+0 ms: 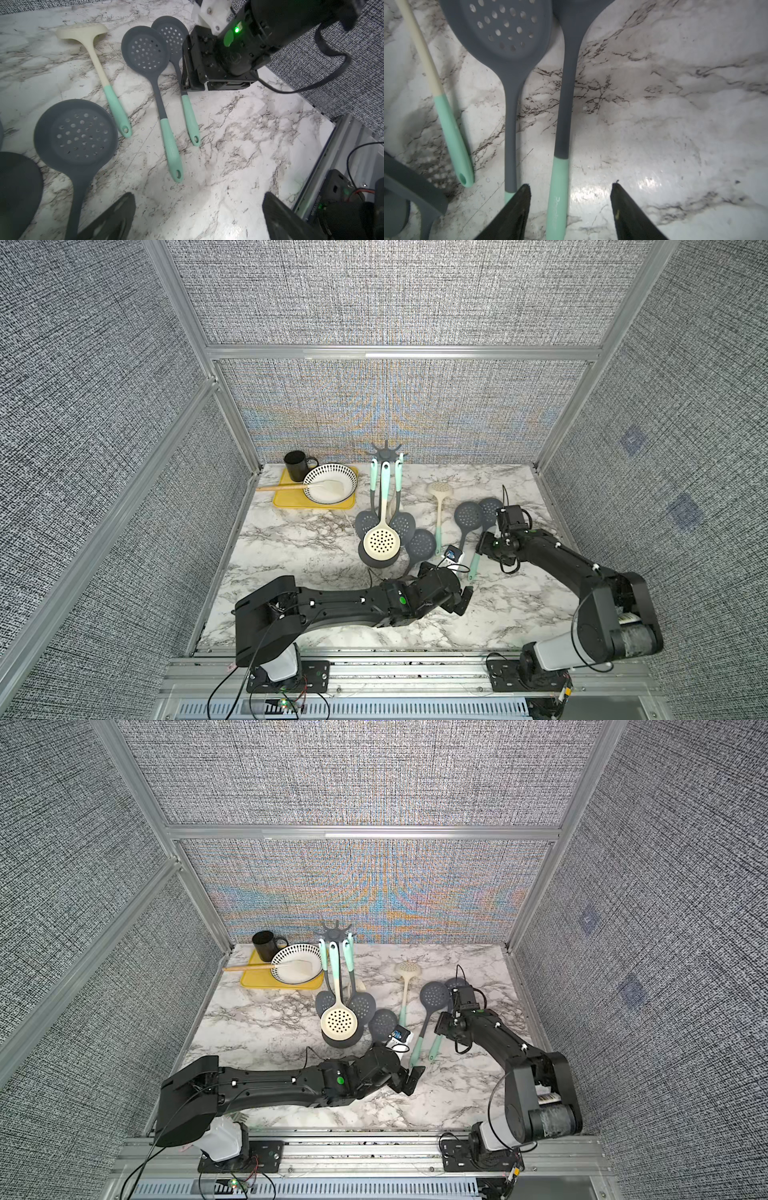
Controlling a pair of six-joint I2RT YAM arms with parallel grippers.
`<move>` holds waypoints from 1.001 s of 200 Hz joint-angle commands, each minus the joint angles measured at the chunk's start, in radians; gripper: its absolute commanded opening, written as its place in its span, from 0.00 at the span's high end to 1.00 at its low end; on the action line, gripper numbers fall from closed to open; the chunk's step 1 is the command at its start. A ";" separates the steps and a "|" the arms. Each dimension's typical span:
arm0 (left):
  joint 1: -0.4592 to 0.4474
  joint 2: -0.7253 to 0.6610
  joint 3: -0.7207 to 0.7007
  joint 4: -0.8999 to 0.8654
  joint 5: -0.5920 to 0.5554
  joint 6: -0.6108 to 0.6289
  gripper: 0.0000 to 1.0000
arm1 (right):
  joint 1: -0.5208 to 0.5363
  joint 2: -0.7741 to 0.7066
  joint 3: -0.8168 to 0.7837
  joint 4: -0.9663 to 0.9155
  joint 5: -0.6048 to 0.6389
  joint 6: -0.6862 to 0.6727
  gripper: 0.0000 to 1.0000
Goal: Hang the skimmer on the kitchen utensil rack
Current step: Pick up the skimmer from the center of the board.
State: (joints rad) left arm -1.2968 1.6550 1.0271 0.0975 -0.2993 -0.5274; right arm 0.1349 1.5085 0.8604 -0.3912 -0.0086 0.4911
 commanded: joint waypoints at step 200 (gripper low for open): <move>0.078 -0.203 0.006 -0.041 0.028 0.098 0.04 | -0.034 -0.105 -0.105 0.062 0.032 0.012 1.00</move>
State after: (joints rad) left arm -1.2175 1.5291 1.0149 0.1226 -0.2283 -0.4767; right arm 0.1184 1.5085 0.7818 -0.3527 0.0246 0.4919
